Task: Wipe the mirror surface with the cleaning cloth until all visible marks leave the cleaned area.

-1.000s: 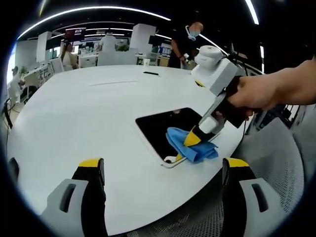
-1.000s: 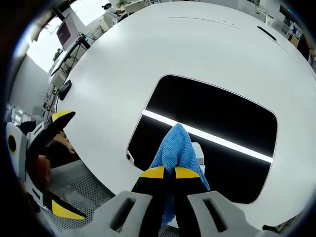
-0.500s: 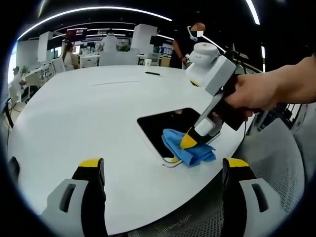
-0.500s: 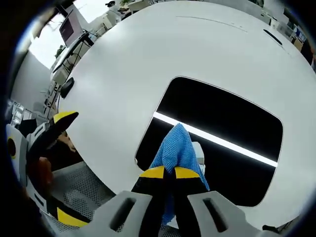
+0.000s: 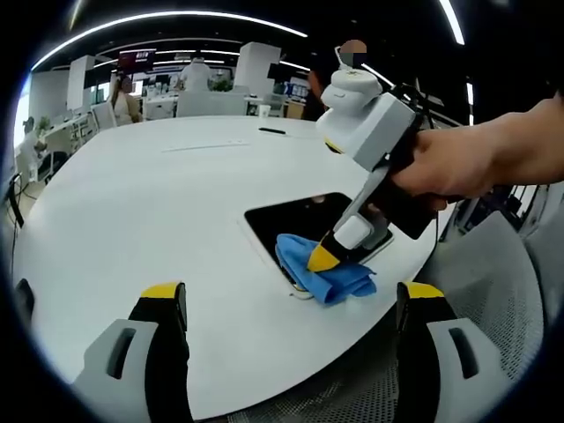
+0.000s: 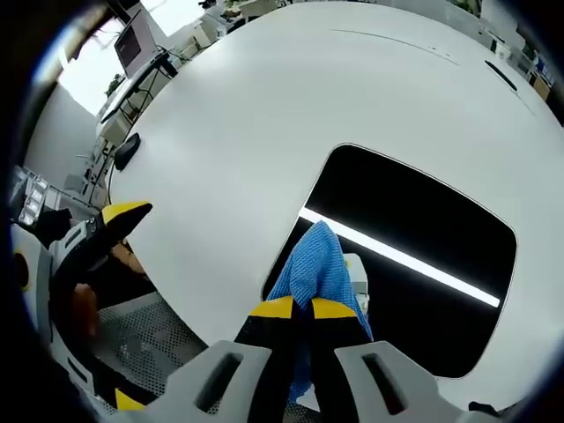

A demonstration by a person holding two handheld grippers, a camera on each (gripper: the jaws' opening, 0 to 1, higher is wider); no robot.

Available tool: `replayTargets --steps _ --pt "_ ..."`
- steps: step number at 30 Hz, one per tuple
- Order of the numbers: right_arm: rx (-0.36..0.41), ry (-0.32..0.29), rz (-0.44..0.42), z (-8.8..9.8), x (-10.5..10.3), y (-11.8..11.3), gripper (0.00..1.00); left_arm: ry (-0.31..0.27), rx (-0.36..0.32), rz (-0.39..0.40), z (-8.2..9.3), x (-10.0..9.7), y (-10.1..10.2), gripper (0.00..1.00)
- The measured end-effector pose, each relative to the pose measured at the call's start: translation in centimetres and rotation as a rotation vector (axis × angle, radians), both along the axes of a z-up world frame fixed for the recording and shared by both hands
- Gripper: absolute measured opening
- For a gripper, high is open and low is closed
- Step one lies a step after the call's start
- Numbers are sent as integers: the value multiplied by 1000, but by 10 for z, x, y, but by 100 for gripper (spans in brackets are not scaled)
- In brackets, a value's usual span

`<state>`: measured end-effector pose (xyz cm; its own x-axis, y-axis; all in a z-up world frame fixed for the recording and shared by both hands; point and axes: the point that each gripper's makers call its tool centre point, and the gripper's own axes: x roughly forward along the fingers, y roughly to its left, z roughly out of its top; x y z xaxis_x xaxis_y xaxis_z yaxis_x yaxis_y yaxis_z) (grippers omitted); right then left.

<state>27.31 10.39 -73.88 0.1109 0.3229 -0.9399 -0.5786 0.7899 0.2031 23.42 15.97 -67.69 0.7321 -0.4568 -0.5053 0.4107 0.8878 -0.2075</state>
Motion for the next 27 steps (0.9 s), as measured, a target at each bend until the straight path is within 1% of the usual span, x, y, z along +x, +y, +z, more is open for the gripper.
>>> replayTargets --steps 7,16,21,23,26,27 --pt "5 -2 15 -2 0 9 0 1 1 -7 1 -1 -1 98" --pt "7 0 28 -3 1 9 0 1 -2 -12 1 -1 -2 98" --pt "8 0 41 -2 1 9 0 2 -21 -11 4 -2 -3 99" --pt "4 2 41 -1 1 9 0 18 -39 -10 4 -3 -5 99" --pt "0 7 46 0 0 8 0 24 -61 -20 6 -4 -9 99" --pt "0 9 48 0 0 8 0 28 -57 -26 6 -4 -10 99"
